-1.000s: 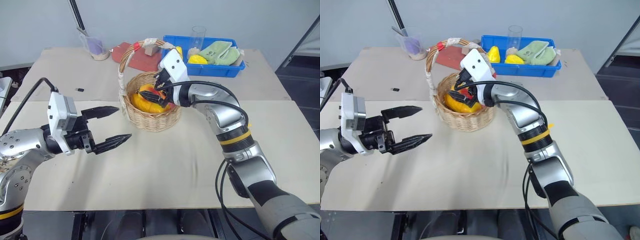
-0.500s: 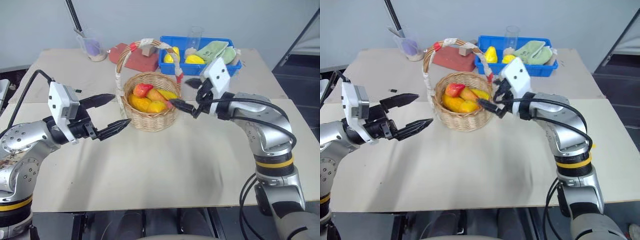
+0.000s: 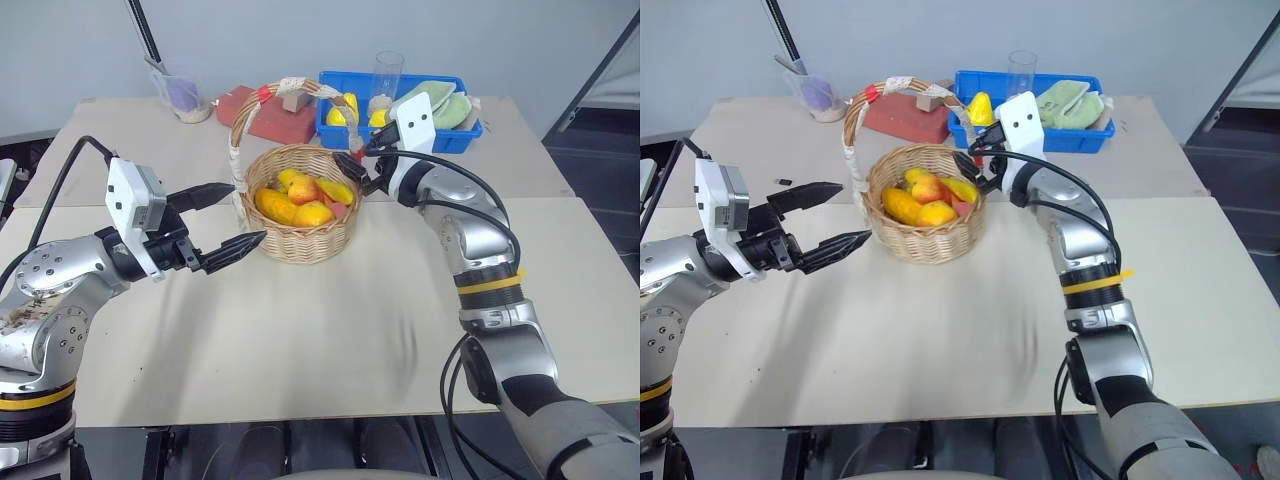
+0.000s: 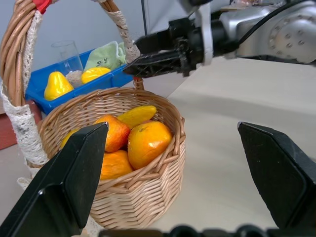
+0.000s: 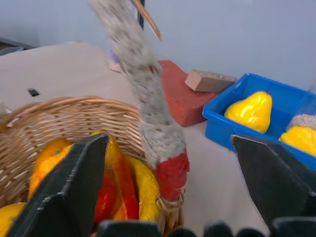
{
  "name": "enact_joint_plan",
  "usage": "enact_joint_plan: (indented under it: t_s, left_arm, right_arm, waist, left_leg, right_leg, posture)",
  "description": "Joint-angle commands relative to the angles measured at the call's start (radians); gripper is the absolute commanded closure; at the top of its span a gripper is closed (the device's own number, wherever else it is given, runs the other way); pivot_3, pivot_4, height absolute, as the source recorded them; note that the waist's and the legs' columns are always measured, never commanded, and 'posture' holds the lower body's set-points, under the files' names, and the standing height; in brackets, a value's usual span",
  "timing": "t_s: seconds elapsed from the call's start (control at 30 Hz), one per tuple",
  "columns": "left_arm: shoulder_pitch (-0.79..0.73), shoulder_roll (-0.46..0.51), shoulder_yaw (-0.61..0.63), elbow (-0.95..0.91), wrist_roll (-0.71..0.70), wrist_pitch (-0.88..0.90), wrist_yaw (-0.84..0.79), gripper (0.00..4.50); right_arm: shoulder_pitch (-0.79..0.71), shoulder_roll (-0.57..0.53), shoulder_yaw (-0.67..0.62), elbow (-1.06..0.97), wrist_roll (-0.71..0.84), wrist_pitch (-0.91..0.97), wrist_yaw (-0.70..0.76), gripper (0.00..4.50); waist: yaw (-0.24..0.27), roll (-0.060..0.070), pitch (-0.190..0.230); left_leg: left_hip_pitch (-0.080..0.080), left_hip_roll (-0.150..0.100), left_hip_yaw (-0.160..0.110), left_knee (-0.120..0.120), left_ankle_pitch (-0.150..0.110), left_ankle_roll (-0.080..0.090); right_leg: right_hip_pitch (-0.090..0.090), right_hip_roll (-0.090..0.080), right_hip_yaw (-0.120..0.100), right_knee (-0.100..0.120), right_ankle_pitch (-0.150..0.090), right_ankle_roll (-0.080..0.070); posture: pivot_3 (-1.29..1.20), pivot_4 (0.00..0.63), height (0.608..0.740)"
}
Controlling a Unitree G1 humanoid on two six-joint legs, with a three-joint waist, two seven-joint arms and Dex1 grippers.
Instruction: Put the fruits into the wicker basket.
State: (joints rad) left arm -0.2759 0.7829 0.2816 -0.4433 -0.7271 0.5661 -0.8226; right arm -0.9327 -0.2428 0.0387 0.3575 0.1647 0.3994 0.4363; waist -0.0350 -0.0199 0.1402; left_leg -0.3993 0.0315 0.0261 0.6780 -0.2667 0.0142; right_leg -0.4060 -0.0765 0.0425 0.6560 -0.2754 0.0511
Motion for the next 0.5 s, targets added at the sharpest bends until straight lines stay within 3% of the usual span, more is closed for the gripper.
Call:
enact_joint_plan:
  t_s: [0.03, 0.3, 0.5]
  left_arm:
    - [-0.006, -0.001, 0.015, -0.031, 0.001, -0.023, 0.01, 0.0]
    - [0.0, -0.006, 0.02, -0.041, 0.003, -0.025, 0.028, 0.0]
    - [-0.031, -0.02, 0.001, -0.031, 0.003, -0.031, 0.034, 0.0]
  right_arm:
    - [-0.038, 0.009, -0.032, 0.034, 0.0, -0.066, -0.008, 1.59]
    - [-0.048, 0.019, -0.041, 0.082, 0.005, -0.129, 0.013, 4.32]
    - [-0.019, -0.043, -0.08, 0.001, 0.004, -0.15, 0.005, 4.44]
  waist:
    - [-0.001, 0.0, 0.0]
    - [-0.005, 0.0, 0.0]
    - [-0.002, 0.0, 0.0]
  left_leg:
    - [0.0, 0.0, 0.0, 0.0, 0.0, 0.0]
    - [0.0, 0.0, 0.0, 0.0, 0.0, 0.0]
    - [-0.001, 0.0, 0.0, 0.0, 0.0, 0.0]
  right_leg:
    - [0.0, 0.0, 0.0, 0.0, 0.0, 0.0]
    - [0.0, 0.0, 0.0, 0.0, 0.0, 0.0]
    - [0.0, 0.0, 0.0, 0.0, 0.0, 0.0]
  posture:
    - [0.0, 0.15, 0.74]
    - [0.0, 0.15, 0.74]
    - [0.0, 0.15, 0.74]
